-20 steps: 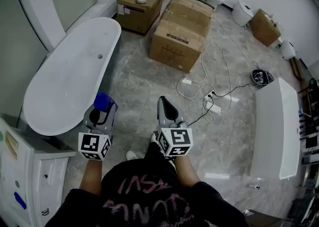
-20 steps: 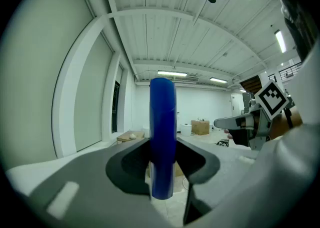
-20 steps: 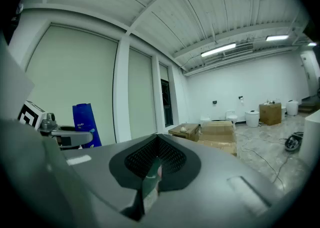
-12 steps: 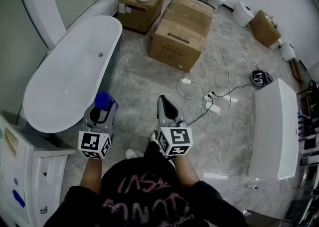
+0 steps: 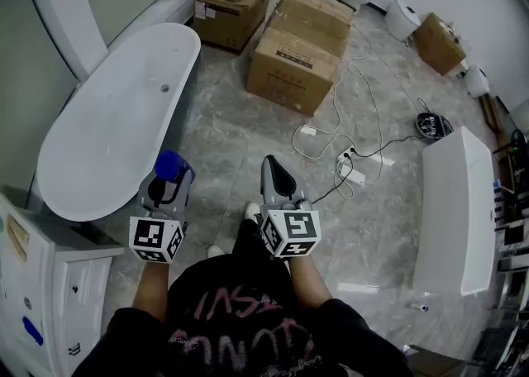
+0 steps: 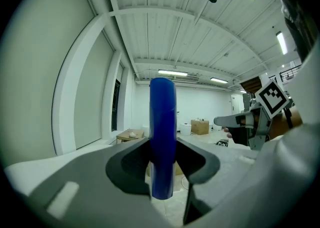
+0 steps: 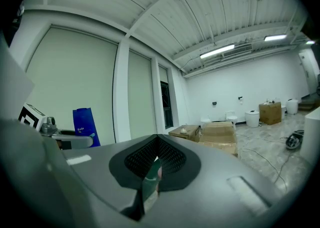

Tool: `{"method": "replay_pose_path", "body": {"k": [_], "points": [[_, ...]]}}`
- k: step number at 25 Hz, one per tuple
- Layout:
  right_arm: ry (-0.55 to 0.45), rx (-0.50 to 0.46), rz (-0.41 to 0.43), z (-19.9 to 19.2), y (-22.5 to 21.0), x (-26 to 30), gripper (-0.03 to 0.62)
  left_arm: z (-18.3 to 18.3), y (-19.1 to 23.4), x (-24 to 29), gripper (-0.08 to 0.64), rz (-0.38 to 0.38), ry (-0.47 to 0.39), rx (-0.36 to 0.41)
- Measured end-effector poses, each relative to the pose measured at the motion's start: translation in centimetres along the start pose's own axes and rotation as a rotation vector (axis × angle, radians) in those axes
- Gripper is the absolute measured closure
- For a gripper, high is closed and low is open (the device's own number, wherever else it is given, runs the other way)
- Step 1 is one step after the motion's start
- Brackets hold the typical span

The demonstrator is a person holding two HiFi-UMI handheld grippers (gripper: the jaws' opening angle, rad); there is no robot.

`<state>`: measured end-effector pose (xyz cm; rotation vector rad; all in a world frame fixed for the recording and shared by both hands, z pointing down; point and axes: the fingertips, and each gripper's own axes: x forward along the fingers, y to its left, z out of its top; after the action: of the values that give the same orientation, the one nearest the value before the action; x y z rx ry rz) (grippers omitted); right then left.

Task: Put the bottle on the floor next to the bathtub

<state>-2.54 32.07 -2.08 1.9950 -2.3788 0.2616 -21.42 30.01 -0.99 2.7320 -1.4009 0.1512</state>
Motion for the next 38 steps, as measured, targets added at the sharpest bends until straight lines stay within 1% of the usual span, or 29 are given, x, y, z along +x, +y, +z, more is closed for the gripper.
{"method": "replay_pose_path", "body": {"k": [7, 14, 20, 26, 31, 38], "points": [[0.019, 0.013, -0.003, -1.0, -1.9, 2.3, 0.569, -0.9, 0.7, 3.1, 0.402, -0.006, 0.025, -0.012], [0.055, 0.014, 0.015, -1.1, -5.9, 7.0, 0.569, -1.2, 1.2, 9.5, 0.402, -0.014, 0.061, -0.020], [0.088, 0.030, 0.043, -1.2, -10.3, 12.4, 0.569, -1.1, 2.2, 15.5, 0.402, 0.015, 0.084, -0.023], [0.098, 0.037, 0.082, -0.8, -14.5, 16.6, 0.568, -0.7, 2.3, 21.0, 0.402, 0.051, 0.095, -0.012], [0.123, 0.048, 0.105, -1.2, -17.3, 18.7, 0.568, -0.6, 1.9, 23.8, 0.402, 0.084, 0.095, -0.016], [0.144, 0.047, 0.129, -1.9, -18.9, 21.3, 0.568, -1.2, 2.2, 26.6, 0.402, 0.106, 0.106, -0.027]]}}
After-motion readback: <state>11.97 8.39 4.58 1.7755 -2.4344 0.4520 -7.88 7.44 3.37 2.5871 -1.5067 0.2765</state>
